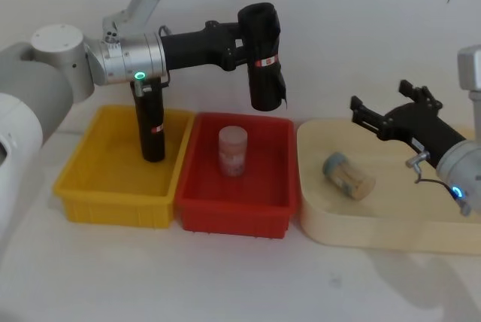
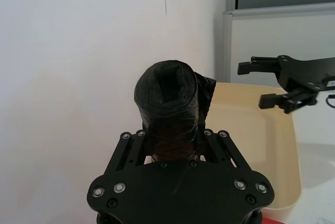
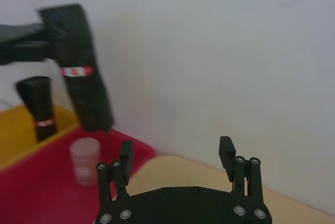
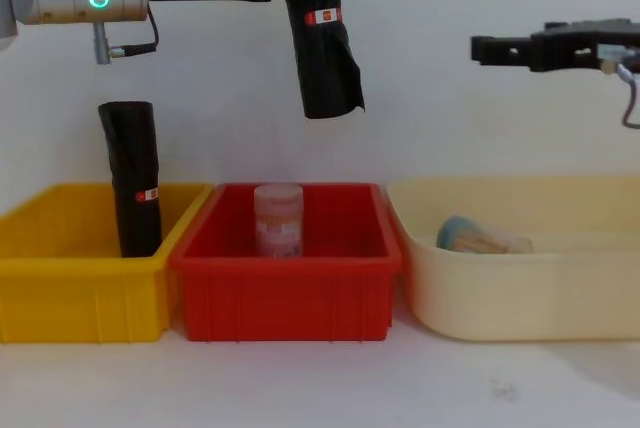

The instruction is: Pick up the garbage bag with the one hand and transfer it to the other hand.

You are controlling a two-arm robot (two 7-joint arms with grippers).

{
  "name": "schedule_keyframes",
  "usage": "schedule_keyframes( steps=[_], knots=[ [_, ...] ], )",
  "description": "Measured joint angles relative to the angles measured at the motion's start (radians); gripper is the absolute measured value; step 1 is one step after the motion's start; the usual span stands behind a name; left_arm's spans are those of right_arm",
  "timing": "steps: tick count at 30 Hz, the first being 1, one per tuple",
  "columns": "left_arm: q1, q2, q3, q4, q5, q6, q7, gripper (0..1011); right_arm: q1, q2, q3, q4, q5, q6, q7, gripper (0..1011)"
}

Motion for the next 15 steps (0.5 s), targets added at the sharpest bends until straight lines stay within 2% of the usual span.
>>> schedule_keyframes(
  steps=[7,15],
  knots=[
    [-0.001,-0.001,0.001,0.003,-0.001,-0.001,-0.001,400,0.01,-0.01,-0.038,-0.019,0.011,-0.016,0.038,1000],
    [-0.002,-0.002,0.002,0.005,-0.001,-0.002,-0.002,400,0.038,-0.048,-0.122,-0.015,-0.02,-0.031,0.046,1000]
  ],
)
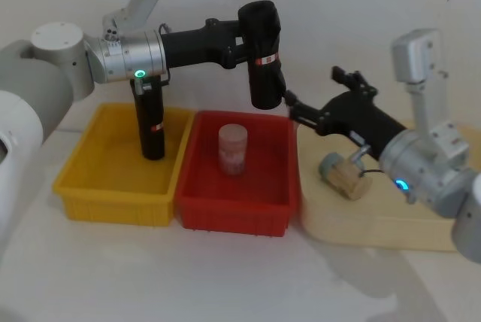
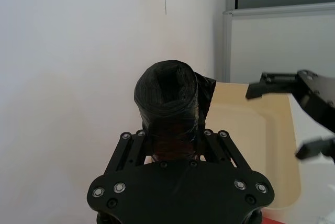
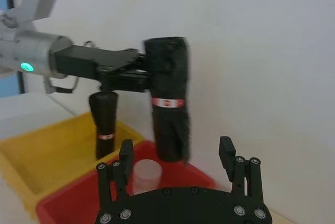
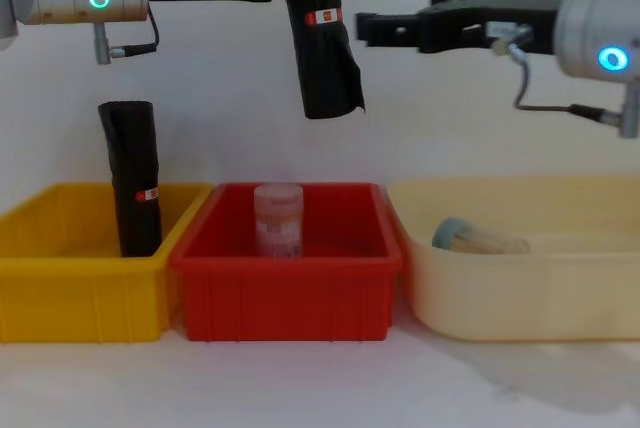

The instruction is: Pick up the garbage bag with the one hand and transfer it to the other hand.

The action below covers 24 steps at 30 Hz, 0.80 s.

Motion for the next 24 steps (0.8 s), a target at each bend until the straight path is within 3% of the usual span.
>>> schedule_keyframes(
  steps=[12,24],
  knots=[
    [-0.001,-0.001,0.0,0.001,0.0,0.0,-0.001,400,0.044,-0.056,-0.084,0.045,-0.065,0.025,-0.049,1000],
    [-0.001,-0.001,0.0,0.002,0.0,0.0,-0.001,400,0.105,-0.124,-0.104,0.142,-0.122,0.059,-0.139,1000]
  ],
)
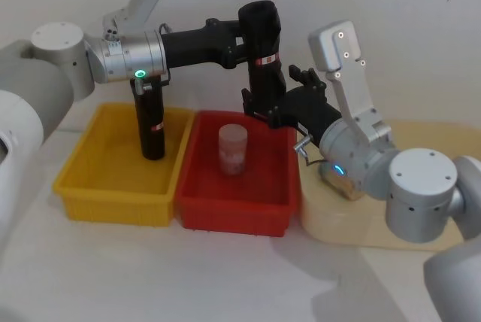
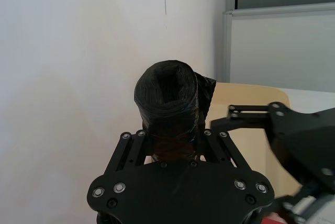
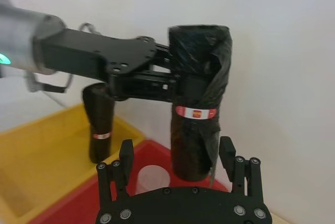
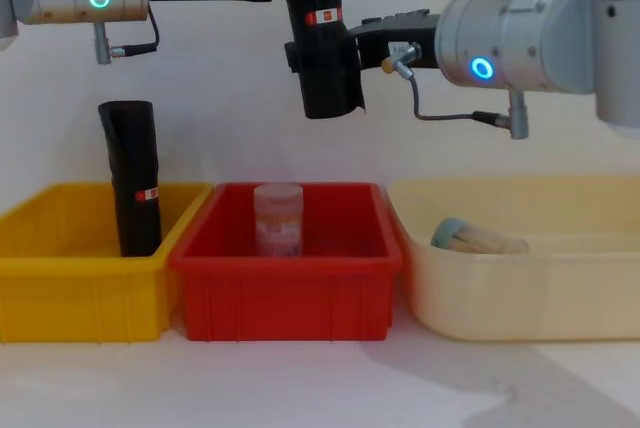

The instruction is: Pick up the garbage bag with the one hand and transfer it to the other hand.

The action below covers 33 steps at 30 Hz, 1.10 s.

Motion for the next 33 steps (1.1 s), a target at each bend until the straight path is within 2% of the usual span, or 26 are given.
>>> schedule_keyframes(
  steps=[16,33],
  knots=[
    [0.0,0.0,0.0,0.0,0.0,0.0,0.0,400,0.088,-0.067,0.009,0.157,-0.045,0.017,-0.069,1000],
    [0.0,0.0,0.0,0.0,0.0,0.0,0.0,400,0.154,-0.12,0.019,0.268,-0.061,0.014,-0.09,1000]
  ],
)
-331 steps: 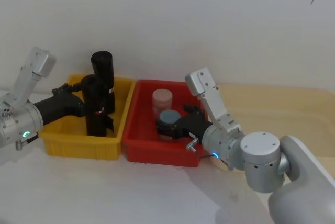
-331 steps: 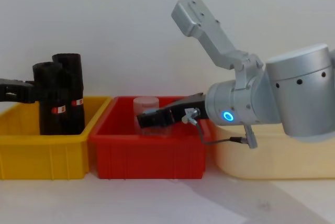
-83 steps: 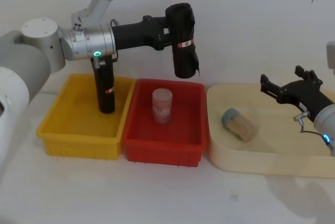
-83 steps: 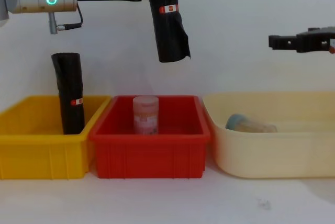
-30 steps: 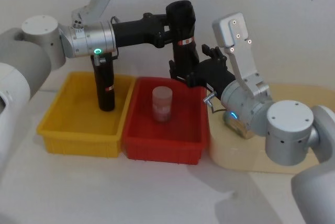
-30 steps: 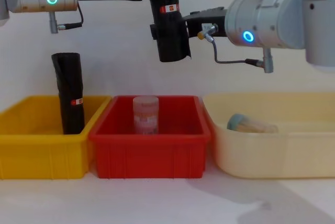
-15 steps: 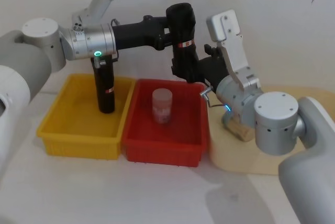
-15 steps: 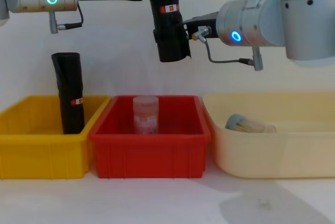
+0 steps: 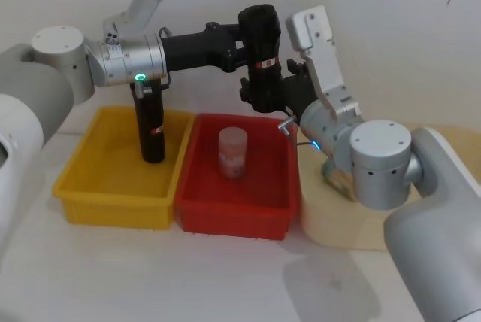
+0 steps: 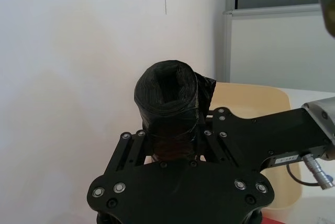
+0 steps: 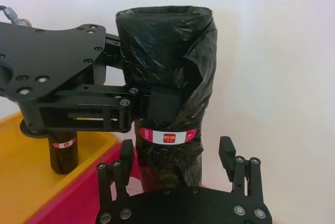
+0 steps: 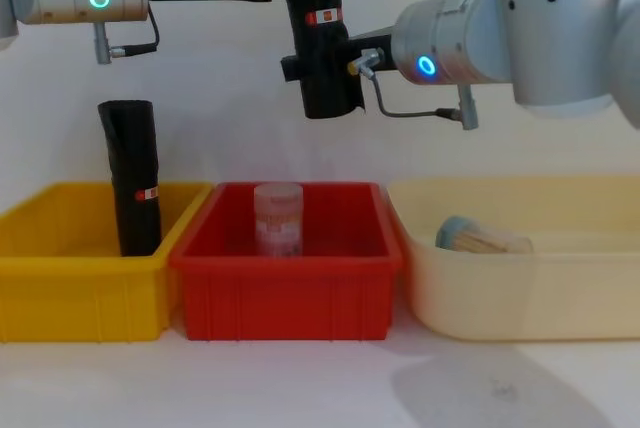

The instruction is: Pick up the garbage bag with the one hand and transfer it to the other hand.

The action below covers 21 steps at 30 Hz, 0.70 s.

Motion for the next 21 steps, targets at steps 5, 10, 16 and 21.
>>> schedule_keyframes(
  steps=[5,10,16,21],
  knots=[
    [0.0,0.0,0.0,0.0,0.0,0.0,0.0,400,0.013,-0.015,0.003,0.027,-0.004,-0.003,-0.002,1000],
    [0.0,0.0,0.0,0.0,0.0,0.0,0.0,400,0.02,-0.024,0.004,0.044,-0.006,-0.004,-0.003,1000],
    [0.0,0.0,0.0,0.0,0.0,0.0,0.0,400,0.027,-0.032,0.006,0.056,-0.007,-0.007,-0.004,888],
    [0.0,0.0,0.0,0.0,0.0,0.0,0.0,400,0.03,-0.036,0.006,0.063,-0.008,-0.007,-0.005,748]
  ],
)
